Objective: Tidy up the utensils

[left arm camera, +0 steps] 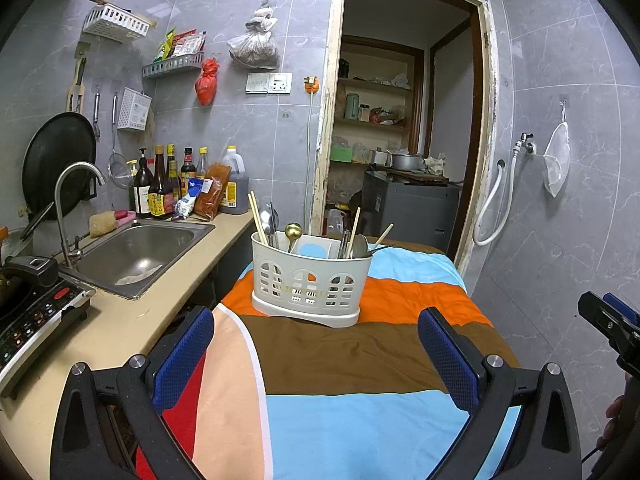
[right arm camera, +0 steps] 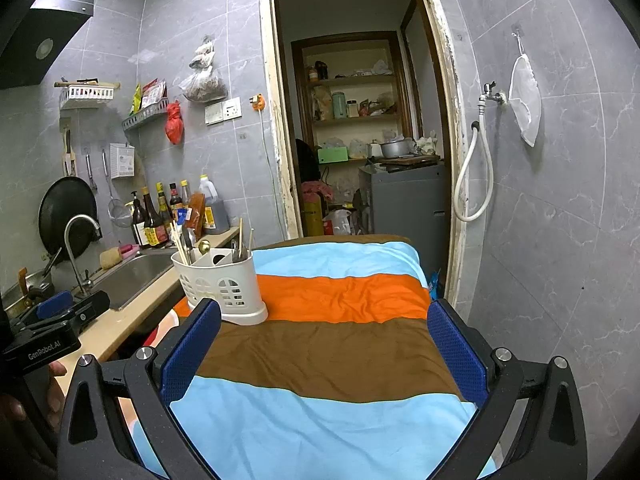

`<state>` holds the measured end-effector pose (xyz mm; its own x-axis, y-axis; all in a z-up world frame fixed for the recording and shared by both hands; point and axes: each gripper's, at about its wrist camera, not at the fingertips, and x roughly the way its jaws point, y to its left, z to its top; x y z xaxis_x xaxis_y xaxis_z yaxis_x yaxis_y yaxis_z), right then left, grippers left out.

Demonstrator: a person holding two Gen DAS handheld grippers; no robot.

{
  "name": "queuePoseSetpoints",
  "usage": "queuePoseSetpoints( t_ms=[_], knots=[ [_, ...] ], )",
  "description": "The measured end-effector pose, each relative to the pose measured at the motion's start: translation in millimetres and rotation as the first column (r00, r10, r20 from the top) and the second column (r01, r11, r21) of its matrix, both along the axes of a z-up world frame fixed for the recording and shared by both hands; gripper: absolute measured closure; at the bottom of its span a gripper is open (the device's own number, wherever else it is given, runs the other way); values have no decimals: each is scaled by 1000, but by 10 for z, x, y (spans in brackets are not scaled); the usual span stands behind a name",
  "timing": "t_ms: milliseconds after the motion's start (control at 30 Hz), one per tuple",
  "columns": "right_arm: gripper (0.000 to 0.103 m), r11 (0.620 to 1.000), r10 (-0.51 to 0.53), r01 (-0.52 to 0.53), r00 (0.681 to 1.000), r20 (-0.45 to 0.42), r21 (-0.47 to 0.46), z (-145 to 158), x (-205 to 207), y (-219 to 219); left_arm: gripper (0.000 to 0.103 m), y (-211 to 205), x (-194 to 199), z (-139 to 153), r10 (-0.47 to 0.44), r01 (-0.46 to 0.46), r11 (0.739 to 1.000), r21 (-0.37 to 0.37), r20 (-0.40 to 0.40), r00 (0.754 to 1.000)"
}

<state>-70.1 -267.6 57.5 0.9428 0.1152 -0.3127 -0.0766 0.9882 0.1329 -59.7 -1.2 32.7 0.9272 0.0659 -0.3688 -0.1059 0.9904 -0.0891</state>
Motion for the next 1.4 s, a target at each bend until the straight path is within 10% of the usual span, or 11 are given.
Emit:
queuePoseSetpoints(
  t_ms=[1400],
  knots=[
    [1, 1000, 1, -1, 1000, -2, -1, 16, 8, 3, 0, 12, 27, -5, -2, 2, 1000, -4, -5, 1000]
  ],
)
